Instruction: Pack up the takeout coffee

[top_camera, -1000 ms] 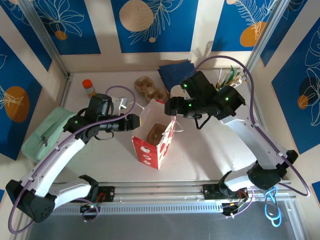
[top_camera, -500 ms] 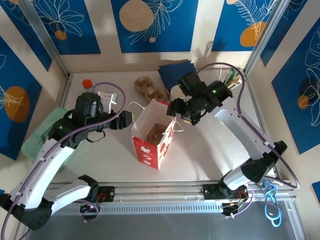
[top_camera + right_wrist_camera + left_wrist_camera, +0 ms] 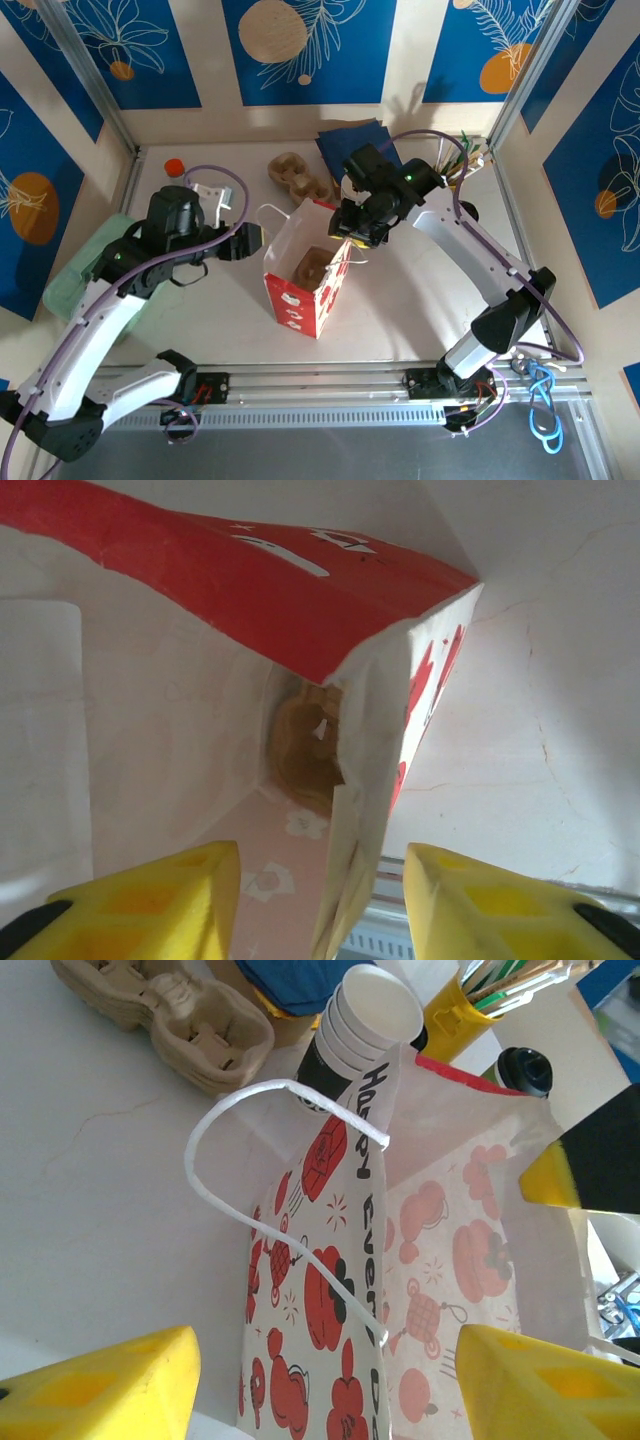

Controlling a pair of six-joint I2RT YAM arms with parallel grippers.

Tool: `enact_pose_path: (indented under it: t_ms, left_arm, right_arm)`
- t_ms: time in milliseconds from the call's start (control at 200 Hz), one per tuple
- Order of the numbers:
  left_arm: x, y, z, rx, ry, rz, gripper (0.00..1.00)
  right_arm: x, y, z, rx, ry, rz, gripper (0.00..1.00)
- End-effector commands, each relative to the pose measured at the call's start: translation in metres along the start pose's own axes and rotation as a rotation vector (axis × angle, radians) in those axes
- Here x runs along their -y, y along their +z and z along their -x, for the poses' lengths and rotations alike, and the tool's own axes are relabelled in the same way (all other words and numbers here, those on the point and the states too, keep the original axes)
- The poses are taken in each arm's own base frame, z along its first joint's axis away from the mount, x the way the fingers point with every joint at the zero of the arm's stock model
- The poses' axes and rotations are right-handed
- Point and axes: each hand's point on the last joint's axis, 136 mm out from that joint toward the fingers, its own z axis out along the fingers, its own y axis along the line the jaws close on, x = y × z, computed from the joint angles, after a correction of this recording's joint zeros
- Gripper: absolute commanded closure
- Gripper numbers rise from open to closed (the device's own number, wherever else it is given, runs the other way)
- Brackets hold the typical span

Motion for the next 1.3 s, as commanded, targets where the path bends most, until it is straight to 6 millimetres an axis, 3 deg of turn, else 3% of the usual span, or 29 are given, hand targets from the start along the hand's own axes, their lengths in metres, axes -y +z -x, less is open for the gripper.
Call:
enact_pose_path:
  t_ms: [0,165,470,805,1095,1296]
  left_arm:
    - [0.015,-0.028,0.017,0.098,0.044,-0.039,0.32]
    - [0.016,-0.037,0.016,0.110,0.056,-0.039,0.32]
    - [0.021,-0.049,0.021,0.154,0.067,-0.054,0.31]
    - [0.029,-0.070,0.030,0.256,0.102,-0.092,0.30]
    - [0.036,-0.086,0.031,0.330,0.137,-0.134,0.28]
    - [0.035,-0.085,0.028,0.329,0.143,-0.136,0.28]
  right_arm:
    - [-0.002,0.007,-0.003,-0.035,0.012,0.019,0.60]
    - [-0.011,0.001,-0.003,-0.011,-0.023,0.075,0.77]
    - [-0.037,-0.028,-0.016,0.109,-0.205,0.228,1.00]
    - [-0.066,-0.058,-0.049,0.240,-0.487,0.436,1.00]
    - [-0.074,-0.070,-0.077,0.298,-0.706,0.589,1.00]
    - [-0.073,-0.070,-0.079,0.306,-0.721,0.603,1.00]
